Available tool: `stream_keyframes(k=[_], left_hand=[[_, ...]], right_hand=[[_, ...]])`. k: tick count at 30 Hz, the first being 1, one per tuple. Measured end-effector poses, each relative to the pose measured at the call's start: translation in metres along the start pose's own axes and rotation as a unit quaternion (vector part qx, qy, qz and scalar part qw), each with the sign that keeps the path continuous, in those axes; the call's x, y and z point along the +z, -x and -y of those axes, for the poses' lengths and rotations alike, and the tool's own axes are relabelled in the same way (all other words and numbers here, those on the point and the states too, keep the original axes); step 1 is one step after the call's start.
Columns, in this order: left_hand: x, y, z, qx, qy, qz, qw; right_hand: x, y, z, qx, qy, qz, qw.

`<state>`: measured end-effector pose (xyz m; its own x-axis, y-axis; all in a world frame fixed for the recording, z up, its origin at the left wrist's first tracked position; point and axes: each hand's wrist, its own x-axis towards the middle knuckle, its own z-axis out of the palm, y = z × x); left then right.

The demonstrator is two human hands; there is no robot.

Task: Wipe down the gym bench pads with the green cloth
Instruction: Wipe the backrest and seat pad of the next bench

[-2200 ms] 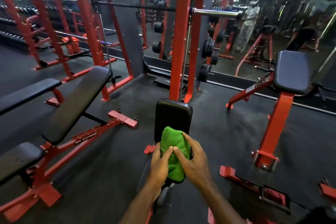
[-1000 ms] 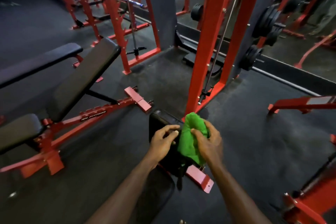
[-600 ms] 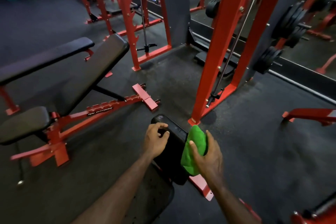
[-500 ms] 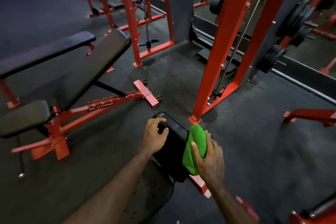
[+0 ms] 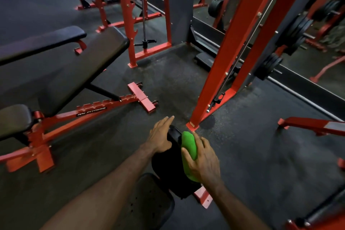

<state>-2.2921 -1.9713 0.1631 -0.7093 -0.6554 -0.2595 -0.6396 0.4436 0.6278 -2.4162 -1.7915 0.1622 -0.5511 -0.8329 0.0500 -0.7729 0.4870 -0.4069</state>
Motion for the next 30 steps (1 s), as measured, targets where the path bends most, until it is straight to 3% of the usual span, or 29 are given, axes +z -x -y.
stream_keyframes(k=[7, 14, 20, 24, 26, 30], left_hand=[[0.019, -0.003, 0.021, 0.034, 0.068, -0.006, 0.997], [0.016, -0.01, 0.041, -0.023, 0.16, -0.01, 0.987], [0.031, -0.006, 0.05, -0.123, 0.24, 0.007, 0.963], [0.04, -0.009, 0.059, -0.143, 0.306, -0.01, 0.941], [0.046, -0.013, 0.065, -0.156, 0.353, -0.041, 0.922], [0.046, -0.016, 0.066, -0.133, 0.373, -0.095, 0.914]], right_hand=[[-0.005, 0.018, -0.004, 0.093, -0.013, -0.032, 0.995], [0.011, -0.033, 0.033, 0.007, 0.025, 0.013, 1.0], [-0.007, -0.008, 0.011, 0.04, 0.013, 0.039, 0.998], [0.007, -0.043, 0.04, 0.015, 0.03, 0.044, 0.998], [0.016, -0.065, 0.056, -0.008, 0.023, 0.074, 0.997], [0.019, -0.087, 0.072, -0.03, 0.007, 0.126, 0.992]])
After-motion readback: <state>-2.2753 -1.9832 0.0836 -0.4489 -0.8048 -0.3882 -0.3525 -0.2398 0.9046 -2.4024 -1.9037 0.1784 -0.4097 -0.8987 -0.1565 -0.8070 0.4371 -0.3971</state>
